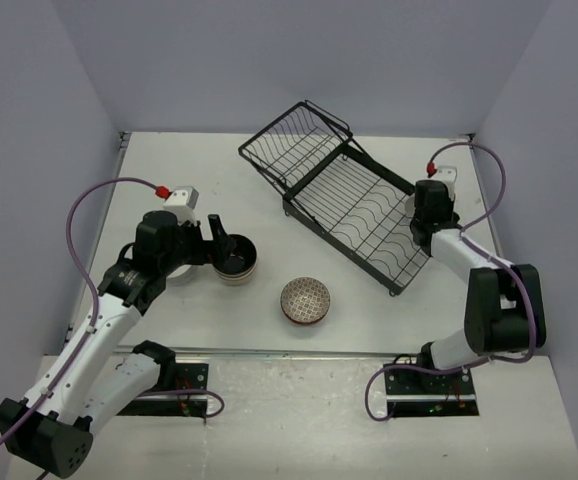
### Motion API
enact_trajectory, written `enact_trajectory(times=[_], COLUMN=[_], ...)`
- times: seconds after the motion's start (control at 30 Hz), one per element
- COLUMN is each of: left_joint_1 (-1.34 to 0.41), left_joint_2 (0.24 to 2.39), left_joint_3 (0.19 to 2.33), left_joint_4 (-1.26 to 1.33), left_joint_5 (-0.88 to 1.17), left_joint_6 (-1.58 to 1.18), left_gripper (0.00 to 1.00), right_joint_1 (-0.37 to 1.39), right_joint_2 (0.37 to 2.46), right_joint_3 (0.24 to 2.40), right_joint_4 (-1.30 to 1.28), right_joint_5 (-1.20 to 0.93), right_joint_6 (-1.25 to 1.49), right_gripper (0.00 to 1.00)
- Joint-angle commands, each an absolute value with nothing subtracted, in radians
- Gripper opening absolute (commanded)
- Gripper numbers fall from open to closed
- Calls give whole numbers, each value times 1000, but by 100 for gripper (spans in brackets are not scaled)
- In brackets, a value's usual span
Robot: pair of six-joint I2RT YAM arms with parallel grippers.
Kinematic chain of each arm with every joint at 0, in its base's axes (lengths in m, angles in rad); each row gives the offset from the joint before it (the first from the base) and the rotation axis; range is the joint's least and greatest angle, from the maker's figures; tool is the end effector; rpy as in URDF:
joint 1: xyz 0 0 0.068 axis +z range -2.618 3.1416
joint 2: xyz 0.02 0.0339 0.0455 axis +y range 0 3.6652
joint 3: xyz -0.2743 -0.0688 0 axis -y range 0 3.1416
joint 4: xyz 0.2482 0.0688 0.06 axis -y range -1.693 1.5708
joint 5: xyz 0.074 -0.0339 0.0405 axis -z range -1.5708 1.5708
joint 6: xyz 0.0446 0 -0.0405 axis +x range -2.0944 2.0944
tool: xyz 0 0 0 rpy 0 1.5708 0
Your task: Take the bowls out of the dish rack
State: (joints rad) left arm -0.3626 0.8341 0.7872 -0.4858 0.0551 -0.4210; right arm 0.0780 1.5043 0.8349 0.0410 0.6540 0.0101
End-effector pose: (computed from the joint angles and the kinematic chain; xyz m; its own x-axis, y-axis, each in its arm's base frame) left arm 0.1754 -0.0692 0.3048 -0.5962 -0.2102 -0.7748 0.1697 0.9103 -0.3776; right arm 0.3233 -0.0019 0.2159 -0.5817 -0.0374 -0.8125 0.4347 0.8300 -0.3494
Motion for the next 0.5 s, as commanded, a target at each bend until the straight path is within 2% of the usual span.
enact_trajectory(times=[0.0, 0.1, 0.2, 0.23, 0.27, 0.3, 0.47], left_joint_1=[-368, -368, -368, -368, -368, -368, -370], left_joint_2=[833, 831, 834, 836, 838, 841, 856], left_joint_3=[784, 782, 784, 785, 787, 788, 825], left_joint_4=[-448, -449, -448, -448, -449, -448, -459], left_joint_5=[60, 60, 60, 64, 66, 67, 103], left_joint_6=[-382, -382, -382, -382, -382, -382, -428], left_gripper=[100, 100, 100, 100, 100, 100, 100], right_joint_1=[78, 77, 72, 72, 72, 74, 74], right_joint_2=[1407, 1375, 1376, 1387, 1387, 1384, 1246], right_joint_3=[802, 781, 822, 851, 857, 857, 810], right_joint_4=[187, 225, 157, 96, 77, 63, 22], right_joint_5=[623, 609, 592, 597, 609, 617, 575], right_joint_6=[91, 74, 80, 98, 112, 130, 178], right_gripper=[0, 0, 0, 27, 40, 45, 45])
